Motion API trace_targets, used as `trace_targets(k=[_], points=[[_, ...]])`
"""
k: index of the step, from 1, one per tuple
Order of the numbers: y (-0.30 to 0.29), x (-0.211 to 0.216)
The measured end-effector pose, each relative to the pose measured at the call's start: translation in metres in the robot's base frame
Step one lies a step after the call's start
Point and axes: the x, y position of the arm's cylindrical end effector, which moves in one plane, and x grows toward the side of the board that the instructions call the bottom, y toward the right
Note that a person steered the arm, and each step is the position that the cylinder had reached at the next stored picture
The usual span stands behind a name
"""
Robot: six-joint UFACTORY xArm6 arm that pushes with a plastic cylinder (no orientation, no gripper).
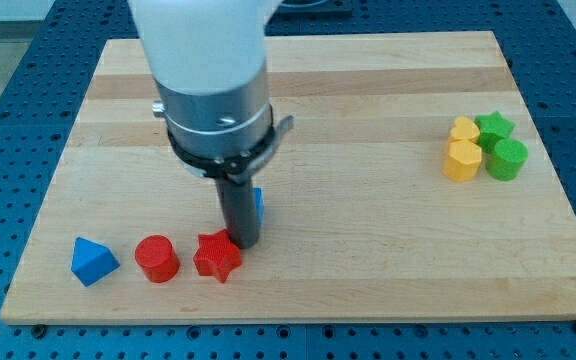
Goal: Move the blue cube to the center left
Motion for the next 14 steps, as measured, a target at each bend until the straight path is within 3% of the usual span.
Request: trace_targets(k=[2, 5, 11, 14], points=[[-0.028, -0.053], [-0.003, -0.021], [0.014, -0.15], [-0.04, -0.138]])
